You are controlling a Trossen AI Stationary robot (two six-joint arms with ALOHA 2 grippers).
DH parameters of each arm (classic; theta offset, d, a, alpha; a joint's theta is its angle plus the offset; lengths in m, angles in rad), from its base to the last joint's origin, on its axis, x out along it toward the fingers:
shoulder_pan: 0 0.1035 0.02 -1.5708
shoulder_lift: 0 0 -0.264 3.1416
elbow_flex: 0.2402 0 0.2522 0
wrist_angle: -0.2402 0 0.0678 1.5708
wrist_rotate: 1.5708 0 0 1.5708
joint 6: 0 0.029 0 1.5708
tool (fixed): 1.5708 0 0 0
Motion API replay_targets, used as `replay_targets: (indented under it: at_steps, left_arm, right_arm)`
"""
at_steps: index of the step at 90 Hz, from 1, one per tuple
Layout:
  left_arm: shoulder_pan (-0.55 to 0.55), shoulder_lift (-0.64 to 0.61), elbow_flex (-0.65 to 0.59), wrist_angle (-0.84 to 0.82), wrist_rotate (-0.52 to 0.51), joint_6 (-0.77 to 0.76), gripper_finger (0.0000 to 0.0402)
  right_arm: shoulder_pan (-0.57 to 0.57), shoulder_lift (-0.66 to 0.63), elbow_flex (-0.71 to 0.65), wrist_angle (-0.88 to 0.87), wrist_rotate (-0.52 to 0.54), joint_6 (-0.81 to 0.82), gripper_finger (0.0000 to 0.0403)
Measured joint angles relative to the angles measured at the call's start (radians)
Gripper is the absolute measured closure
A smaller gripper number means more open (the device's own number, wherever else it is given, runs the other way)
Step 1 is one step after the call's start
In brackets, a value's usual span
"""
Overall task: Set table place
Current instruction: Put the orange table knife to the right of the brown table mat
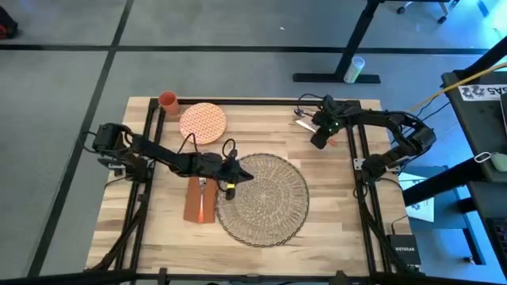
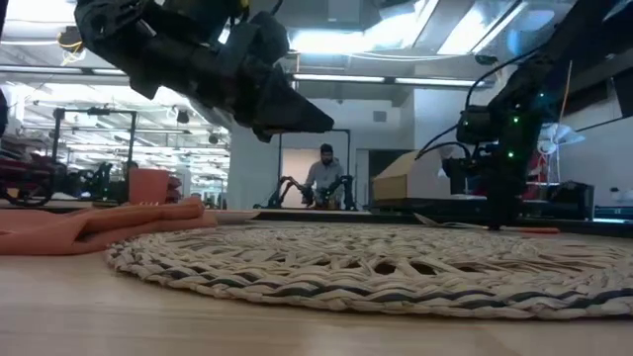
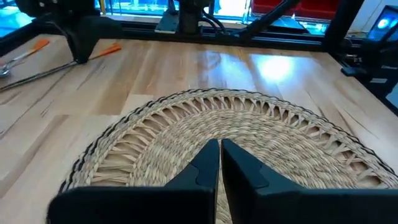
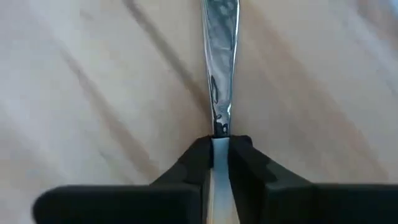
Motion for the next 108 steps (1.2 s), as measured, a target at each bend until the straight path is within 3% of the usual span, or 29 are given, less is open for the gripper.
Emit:
replay_targets:
  at_steps: [11,31,88,108]
  left_arm:
    - [-0.005,0.0,0.0,0.0,0.0,0.001,0.0402]
    - [-0.028,0.0,0.0,-0.001,0.0,0.013,0.0402]
    - [-0.059,0.0,0.0,0.004,0.0,0.018,0.0402]
    - [-0.059,0.0,0.0,0.004,0.0,0.014,0.0402]
  right_arm:
    - [0.039,0.002,0.007,0.018,-0.047,0.007,0.0353]
    - [0.12,0.001,0.011,0.061,-0.05,0.017,0.04]
    - [0.306,-0.004,0.013,0.108,-0.006,0.025,0.0403]
    - [0.357,-0.081,0.014,0.148,-0.002,0.087,0.0403]
